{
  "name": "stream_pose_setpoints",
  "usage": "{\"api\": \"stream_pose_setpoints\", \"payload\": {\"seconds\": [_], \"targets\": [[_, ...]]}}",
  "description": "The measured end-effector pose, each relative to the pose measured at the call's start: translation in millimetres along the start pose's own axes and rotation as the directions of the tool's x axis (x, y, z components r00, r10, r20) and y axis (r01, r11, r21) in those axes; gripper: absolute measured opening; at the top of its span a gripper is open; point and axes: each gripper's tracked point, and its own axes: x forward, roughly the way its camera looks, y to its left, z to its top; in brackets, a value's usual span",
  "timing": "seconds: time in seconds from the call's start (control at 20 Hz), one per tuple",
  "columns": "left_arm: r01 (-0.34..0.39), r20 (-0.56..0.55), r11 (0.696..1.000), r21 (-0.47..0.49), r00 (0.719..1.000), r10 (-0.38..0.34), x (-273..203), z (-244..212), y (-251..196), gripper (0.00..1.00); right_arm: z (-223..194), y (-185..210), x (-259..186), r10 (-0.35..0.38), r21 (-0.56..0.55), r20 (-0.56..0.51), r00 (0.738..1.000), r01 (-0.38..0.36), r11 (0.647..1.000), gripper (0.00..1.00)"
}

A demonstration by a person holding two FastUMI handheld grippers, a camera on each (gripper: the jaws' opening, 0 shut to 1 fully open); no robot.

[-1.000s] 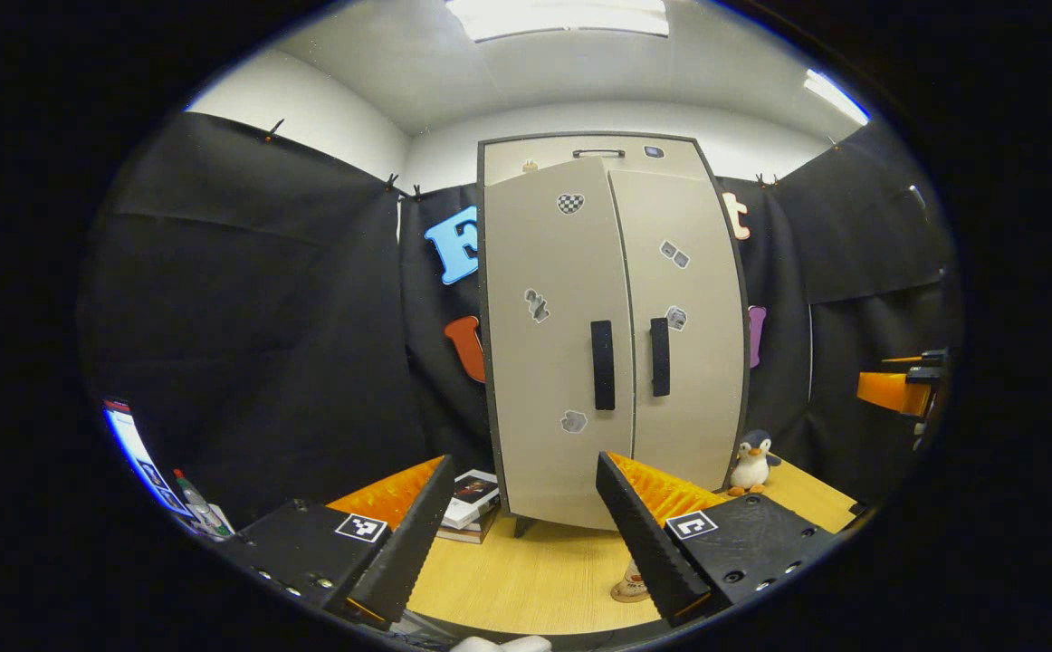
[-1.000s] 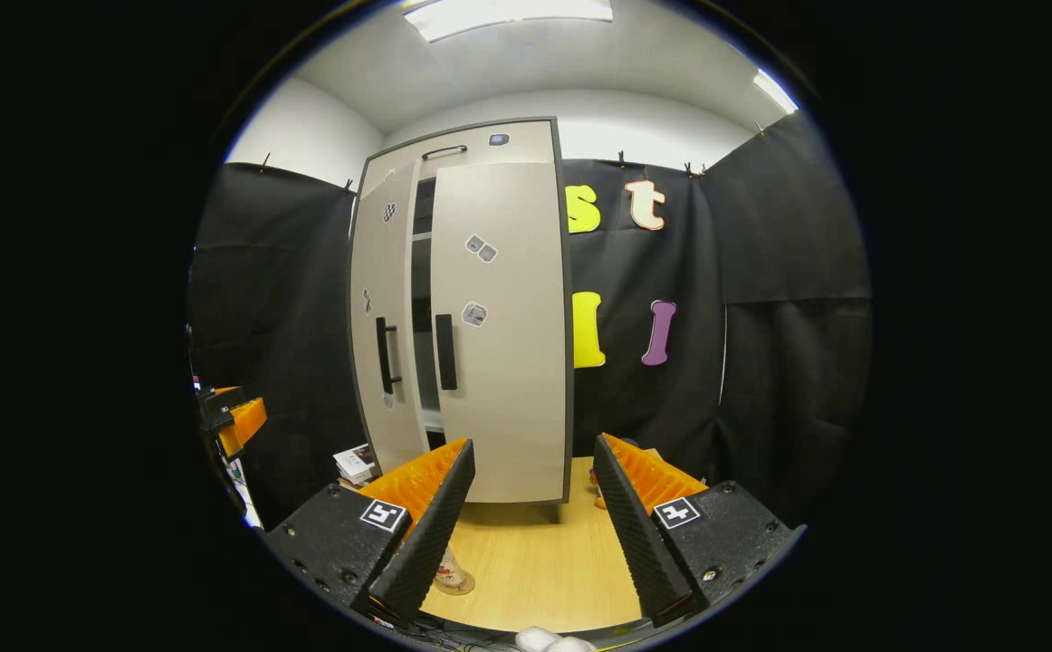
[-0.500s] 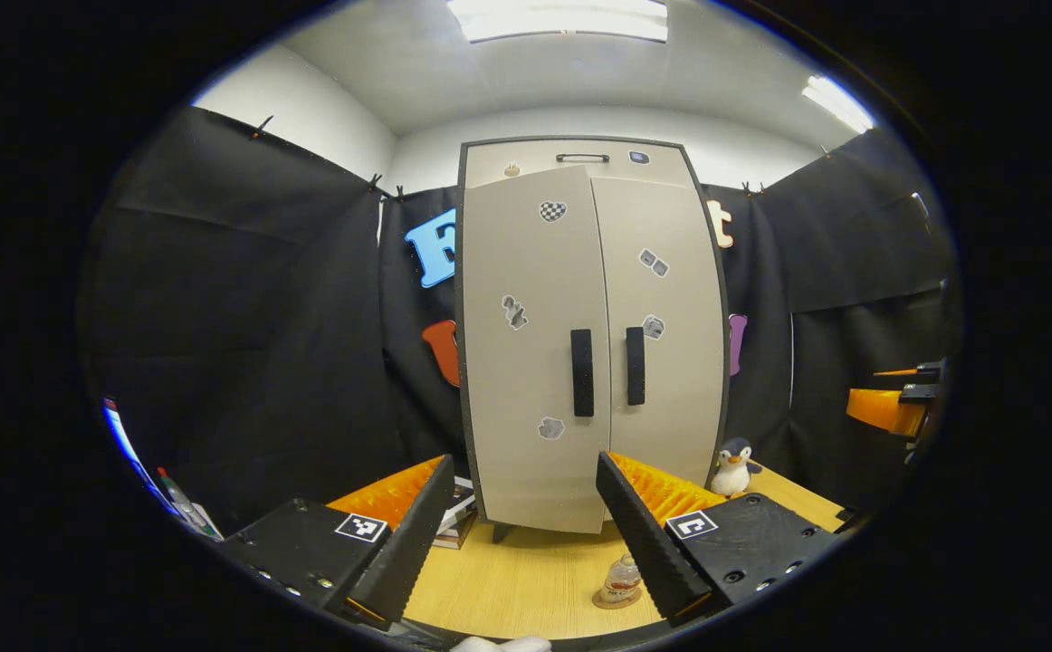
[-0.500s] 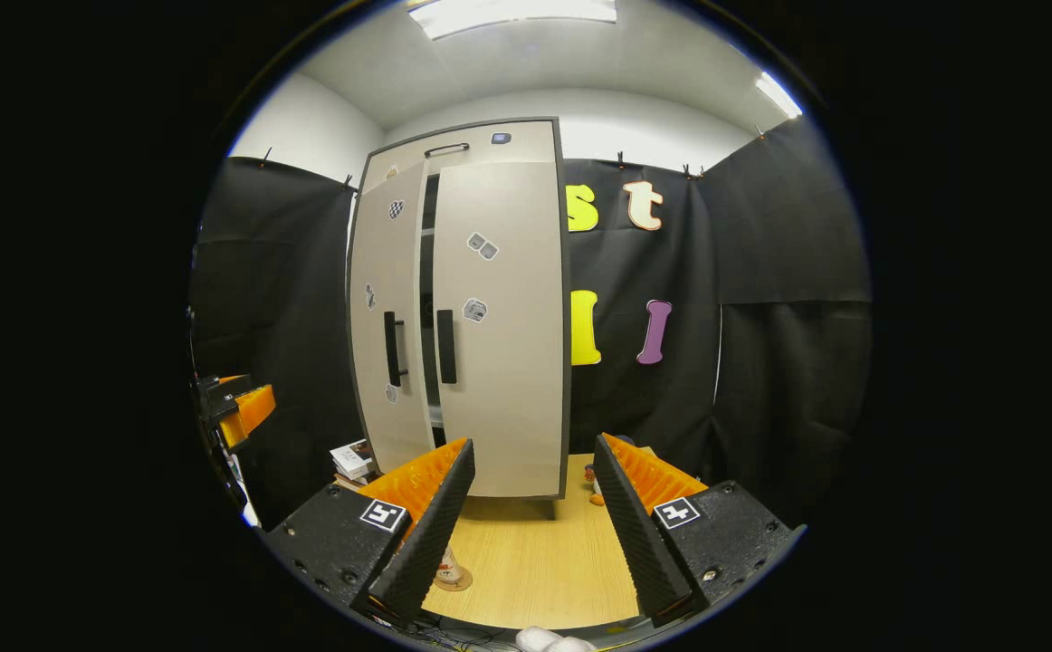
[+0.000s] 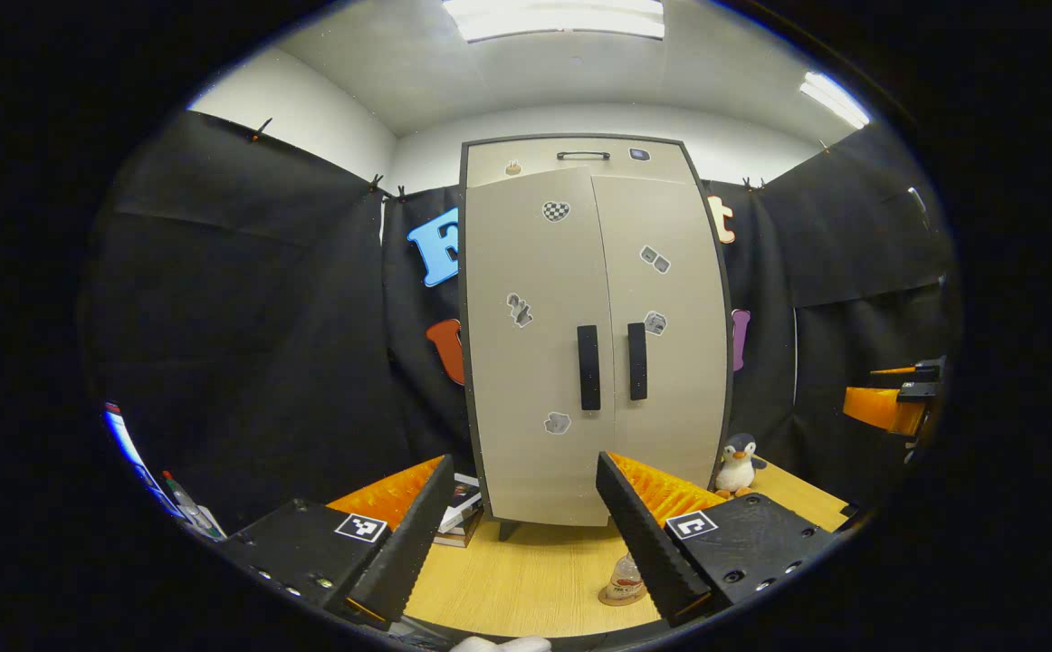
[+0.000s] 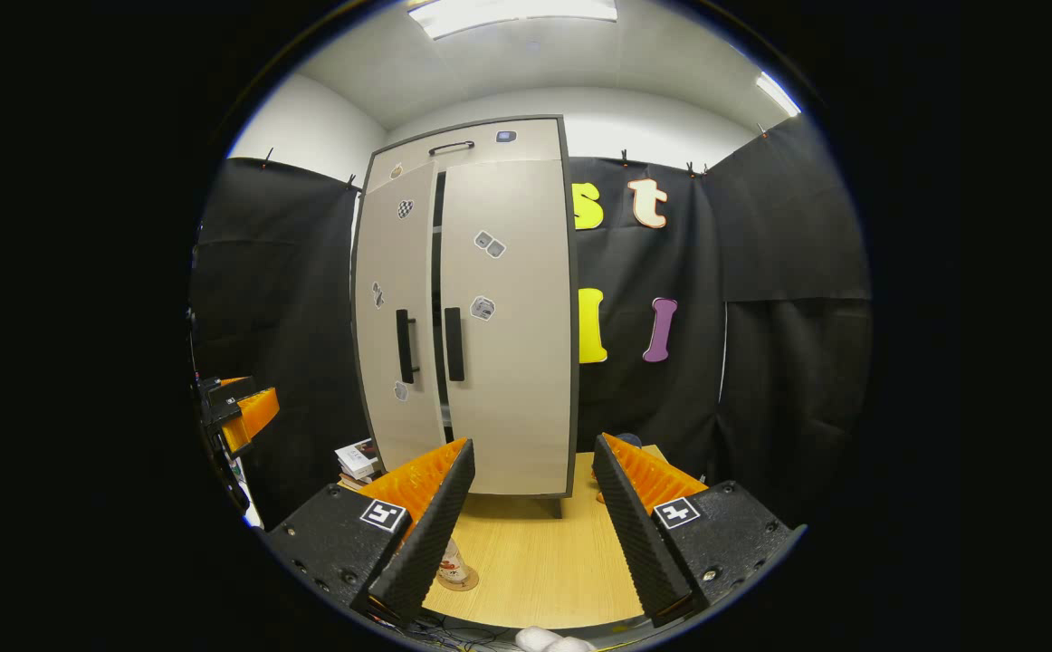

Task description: Grasp the bottle in the cabinet with the left hand and place it on the coaster, then close the right door with the right hand and the left door with the left hand.

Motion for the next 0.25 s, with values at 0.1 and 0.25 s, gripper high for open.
{"api": "stream_pose_setpoints", "payload": {"seconds": [0.1,0.25], "targets": [[-0.004,0.002,1.000,0.002,1.000,0.004,-1.4,0.2,0.1,0.96,0.5,0.9,0.9,0.003,0.001,0.000,1.000,-0.003,1.000,0.82],[-0.007,0.003,1.000,0.002,1.000,0.007,-1.0,0.8,0.6,0.96,2.2,1.8,2.2,0.007,-0.008,0.002,1.000,-0.007,1.000,0.82]]}}
